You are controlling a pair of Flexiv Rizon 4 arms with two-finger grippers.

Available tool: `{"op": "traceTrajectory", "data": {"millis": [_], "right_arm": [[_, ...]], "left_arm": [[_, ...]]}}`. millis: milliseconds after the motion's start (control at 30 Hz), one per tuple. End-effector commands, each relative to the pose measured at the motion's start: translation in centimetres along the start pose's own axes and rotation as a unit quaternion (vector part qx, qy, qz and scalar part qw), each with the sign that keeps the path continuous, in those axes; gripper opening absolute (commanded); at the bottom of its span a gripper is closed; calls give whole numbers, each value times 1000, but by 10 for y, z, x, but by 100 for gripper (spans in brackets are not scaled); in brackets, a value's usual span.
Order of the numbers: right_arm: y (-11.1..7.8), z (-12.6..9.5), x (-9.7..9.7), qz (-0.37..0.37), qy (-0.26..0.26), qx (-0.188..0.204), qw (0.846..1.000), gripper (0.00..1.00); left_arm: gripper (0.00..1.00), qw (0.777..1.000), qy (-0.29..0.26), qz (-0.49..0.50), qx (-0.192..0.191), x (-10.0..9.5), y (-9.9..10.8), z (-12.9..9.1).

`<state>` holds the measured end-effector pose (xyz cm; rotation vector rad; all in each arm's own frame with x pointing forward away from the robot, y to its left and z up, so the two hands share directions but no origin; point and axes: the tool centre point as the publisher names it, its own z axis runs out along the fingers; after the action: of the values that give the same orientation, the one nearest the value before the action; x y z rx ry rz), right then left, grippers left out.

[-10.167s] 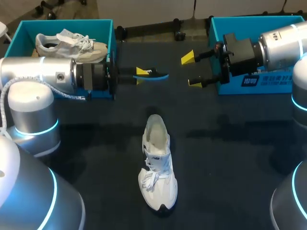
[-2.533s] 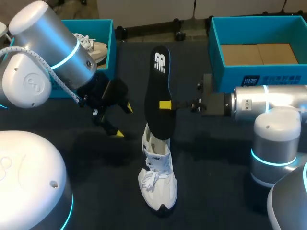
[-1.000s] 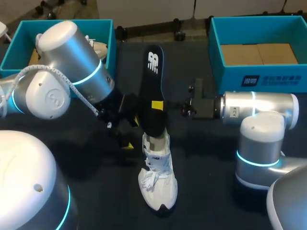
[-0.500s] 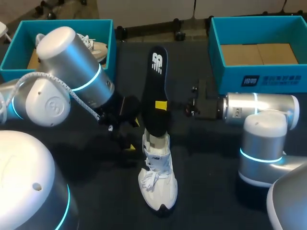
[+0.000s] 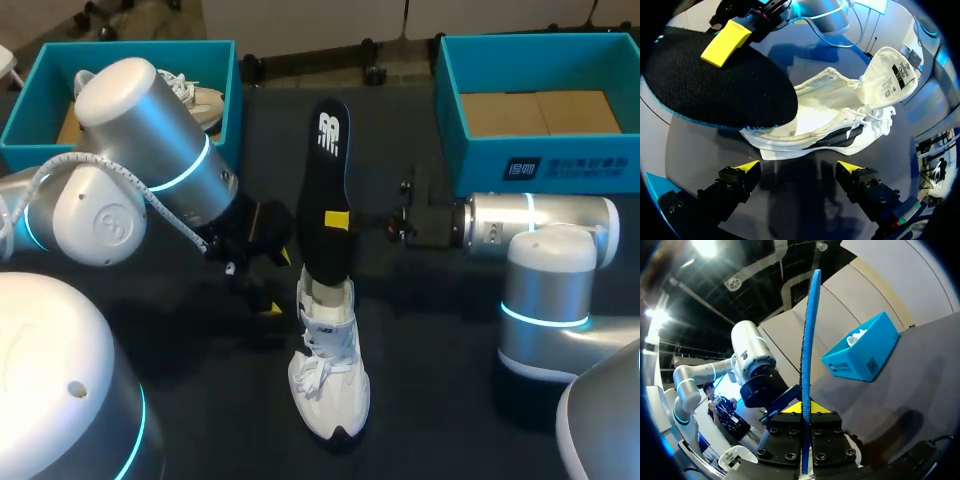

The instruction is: Take the shoe out of the shoebox, open the shoe tongue, remove and reinsert the insole, then place the shoe into the shoebox

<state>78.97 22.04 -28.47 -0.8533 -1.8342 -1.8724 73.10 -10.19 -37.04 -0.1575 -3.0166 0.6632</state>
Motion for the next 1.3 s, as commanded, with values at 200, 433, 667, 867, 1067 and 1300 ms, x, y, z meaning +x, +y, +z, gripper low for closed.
{"op": "traceTrajectory", "data": {"millis": [200, 433, 667, 867, 1067, 1300], "right_arm": [[-10, -2, -2, 6, -4, -5, 1000, 0], [-19, -2, -4, 13, -4, -3, 1000, 0], [-25, -3, -7, 21, -4, -4, 1000, 0], [-32, -5, -7, 25, -4, -4, 1000, 0], [-41, -7, -4, 27, 3, -2, 1000, 0], [-46, -4, 3, 26, 11, 9, 1000, 0]], "left_arm": [[100, 1000, -1, 1, 1, 1, 1, 0], [100, 1000, -1, 1, 1, 1, 1, 0], [100, 1000, -1, 1, 1, 1, 1, 0], [100, 1000, -1, 1, 1, 1, 1, 0], [100, 1000, -1, 1, 1, 1, 1, 0], [100, 1000, -1, 1, 1, 1, 1, 0]]}}
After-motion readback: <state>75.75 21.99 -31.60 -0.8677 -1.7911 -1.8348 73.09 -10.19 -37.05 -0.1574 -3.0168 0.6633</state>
